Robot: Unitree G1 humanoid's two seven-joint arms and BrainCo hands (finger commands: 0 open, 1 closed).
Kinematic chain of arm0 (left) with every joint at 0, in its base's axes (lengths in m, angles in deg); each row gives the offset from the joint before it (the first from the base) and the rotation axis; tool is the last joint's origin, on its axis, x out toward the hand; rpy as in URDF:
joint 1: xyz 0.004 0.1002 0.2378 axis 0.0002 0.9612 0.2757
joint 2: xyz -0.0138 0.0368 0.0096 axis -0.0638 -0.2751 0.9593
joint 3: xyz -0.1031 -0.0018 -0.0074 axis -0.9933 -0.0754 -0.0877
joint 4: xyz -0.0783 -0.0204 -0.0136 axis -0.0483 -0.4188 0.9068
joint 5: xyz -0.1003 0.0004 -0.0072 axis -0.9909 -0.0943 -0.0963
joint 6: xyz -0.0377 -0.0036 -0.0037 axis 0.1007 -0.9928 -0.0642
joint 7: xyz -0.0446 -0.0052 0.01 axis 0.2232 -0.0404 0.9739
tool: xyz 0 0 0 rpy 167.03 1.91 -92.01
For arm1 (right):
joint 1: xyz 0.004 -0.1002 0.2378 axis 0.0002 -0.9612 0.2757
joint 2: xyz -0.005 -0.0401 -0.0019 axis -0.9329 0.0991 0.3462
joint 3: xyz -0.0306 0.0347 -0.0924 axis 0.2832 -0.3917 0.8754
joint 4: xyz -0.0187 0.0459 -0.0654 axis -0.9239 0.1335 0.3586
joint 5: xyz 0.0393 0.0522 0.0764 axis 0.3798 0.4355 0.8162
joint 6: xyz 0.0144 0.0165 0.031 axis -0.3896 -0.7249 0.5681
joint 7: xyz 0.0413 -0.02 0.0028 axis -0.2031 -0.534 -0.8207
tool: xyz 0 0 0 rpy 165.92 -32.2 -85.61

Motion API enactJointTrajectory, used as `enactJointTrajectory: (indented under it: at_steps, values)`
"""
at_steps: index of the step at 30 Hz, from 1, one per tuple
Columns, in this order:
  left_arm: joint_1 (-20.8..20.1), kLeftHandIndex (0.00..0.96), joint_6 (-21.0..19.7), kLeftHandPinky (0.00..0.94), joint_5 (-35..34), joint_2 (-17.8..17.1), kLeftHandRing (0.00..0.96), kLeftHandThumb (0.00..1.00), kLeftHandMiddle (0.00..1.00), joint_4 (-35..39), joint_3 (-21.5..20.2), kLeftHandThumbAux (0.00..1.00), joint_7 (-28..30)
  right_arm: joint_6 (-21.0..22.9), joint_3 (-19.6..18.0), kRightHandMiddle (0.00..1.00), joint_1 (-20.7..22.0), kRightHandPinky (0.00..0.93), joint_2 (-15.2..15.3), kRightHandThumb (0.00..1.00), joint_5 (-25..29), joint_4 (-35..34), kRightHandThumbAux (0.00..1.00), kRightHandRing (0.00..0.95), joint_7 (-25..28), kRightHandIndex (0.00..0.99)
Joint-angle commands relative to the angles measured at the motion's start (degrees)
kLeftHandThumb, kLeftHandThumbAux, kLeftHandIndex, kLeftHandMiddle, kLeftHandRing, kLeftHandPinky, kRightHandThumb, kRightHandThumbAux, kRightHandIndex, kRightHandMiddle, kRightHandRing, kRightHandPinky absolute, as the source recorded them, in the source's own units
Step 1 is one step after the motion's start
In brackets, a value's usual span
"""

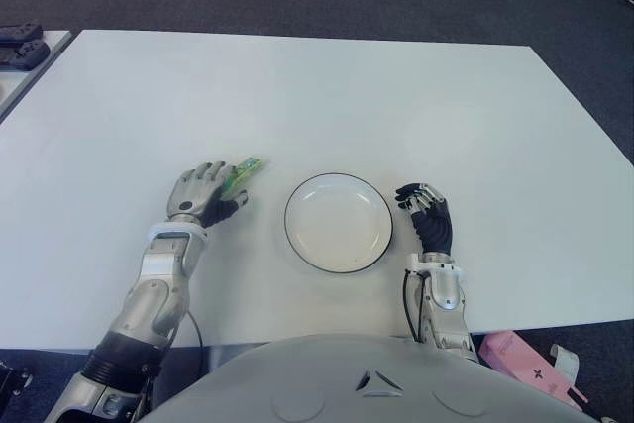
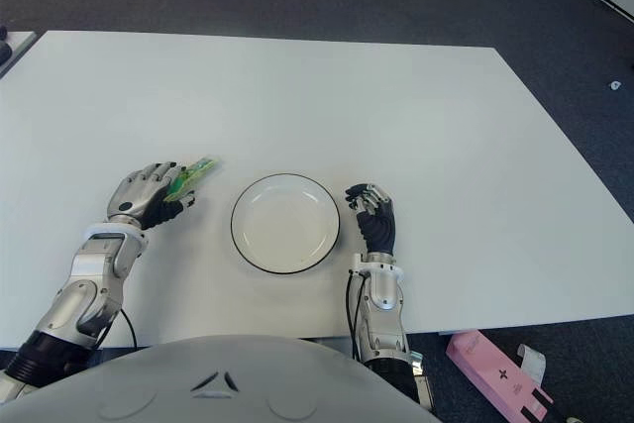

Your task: Put the toothpaste on the table into the plate.

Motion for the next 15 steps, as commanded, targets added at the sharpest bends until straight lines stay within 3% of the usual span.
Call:
enactJointTrajectory:
  at_steps: [1,15]
  values:
    - [-1.52,0.000,-0.08,0.000,-1.27,0.26,0.000,0.467,0.000,-3.66,1.28,0.114,0.65,1.83,-0.01,0.479,-0.93,0.462,-0.13,0.707,0.14,0.48,0.727,0.462,0.00,0.425]
    - [-1.27,0.000,1.90,0.000,-4.84,0.04,0.000,0.464,0.000,-5.63,2.82,0.084,-1.57,2.24,0.09,0.480,-1.61,0.463,-0.29,0.707,-0.28,-0.44,0.726,0.464,-0.45,0.425]
